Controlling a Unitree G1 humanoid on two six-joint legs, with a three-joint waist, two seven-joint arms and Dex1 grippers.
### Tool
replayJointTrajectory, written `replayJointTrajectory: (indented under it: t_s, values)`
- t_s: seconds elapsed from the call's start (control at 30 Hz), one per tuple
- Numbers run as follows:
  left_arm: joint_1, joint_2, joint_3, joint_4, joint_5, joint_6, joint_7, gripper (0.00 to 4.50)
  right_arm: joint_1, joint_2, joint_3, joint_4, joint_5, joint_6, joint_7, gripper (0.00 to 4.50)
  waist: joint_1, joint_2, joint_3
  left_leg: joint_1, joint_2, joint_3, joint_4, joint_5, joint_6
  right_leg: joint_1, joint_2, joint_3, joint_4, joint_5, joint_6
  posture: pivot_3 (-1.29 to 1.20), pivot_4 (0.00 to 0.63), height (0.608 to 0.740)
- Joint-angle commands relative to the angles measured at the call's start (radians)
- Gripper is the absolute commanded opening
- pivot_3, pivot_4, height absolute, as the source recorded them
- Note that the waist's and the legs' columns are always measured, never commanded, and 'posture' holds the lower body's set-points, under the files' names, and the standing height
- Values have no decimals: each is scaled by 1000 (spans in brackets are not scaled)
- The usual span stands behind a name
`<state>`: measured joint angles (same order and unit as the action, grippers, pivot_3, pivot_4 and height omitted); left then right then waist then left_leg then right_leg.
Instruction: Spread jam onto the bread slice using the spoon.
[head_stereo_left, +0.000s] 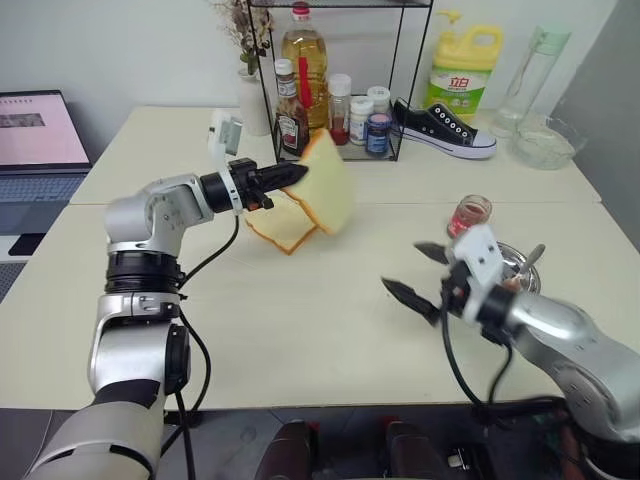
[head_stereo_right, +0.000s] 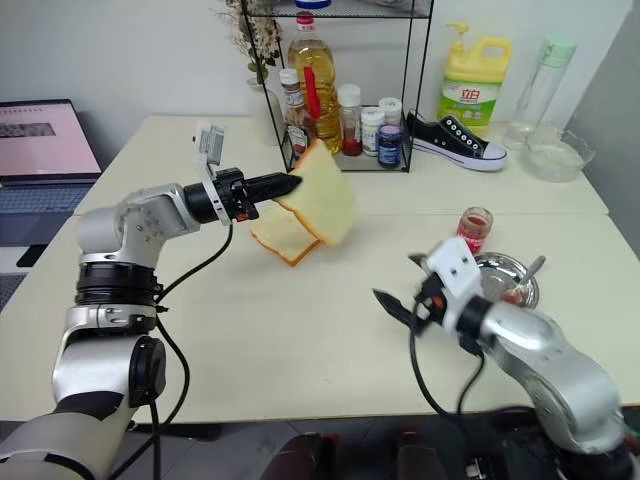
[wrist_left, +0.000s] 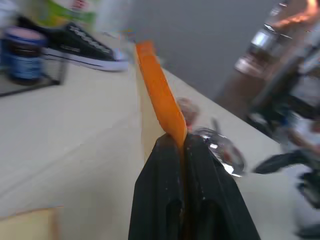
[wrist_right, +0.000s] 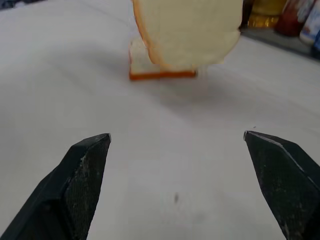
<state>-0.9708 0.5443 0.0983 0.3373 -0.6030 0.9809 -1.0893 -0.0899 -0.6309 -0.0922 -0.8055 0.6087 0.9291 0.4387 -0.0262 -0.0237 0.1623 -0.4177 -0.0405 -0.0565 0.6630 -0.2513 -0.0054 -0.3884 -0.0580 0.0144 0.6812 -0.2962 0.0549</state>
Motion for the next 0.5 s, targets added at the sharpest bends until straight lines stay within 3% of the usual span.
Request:
replayJointTrajectory:
  t_s: [0.03, 0.1, 0.23, 0.5]
  values:
    - [6, 41, -93, -119, -80, 151, -106, 29, 40, -28, -142, -102, 105, 50, 2, 4500, -5, 1, 0, 1, 0, 0, 0, 0, 0, 1, 0, 0, 1, 0, 0, 0, 150, 740]
    - [39, 68, -172, -130, -42, 119, -154, 29, 61, -46, -168, -119, 120, 67, -12, 4500, -9, 1, -1, 3, 1, 0, 0, 0, 0, 2, 2, 1, 1, 0, 0, 0, 150, 740]
    - [132, 107, -386, -90, 159, -198, -282, 29, 133, -54, -175, -183, 177, 96, -31, 4500, -6, 5, -2, 6, 2, 1, -2, 0, 0, 3, 2, 3, 1, -1, -2, 0, 150, 740]
    - [29, -61, -468, 330, 394, -667, -314, 29, 148, -106, -136, -242, 279, 105, -51, 4500, 28, 3, -1, 1, 0, 0, 1, 0, 0, 3, 0, 0, -1, -1, -2, 0, 150, 740]
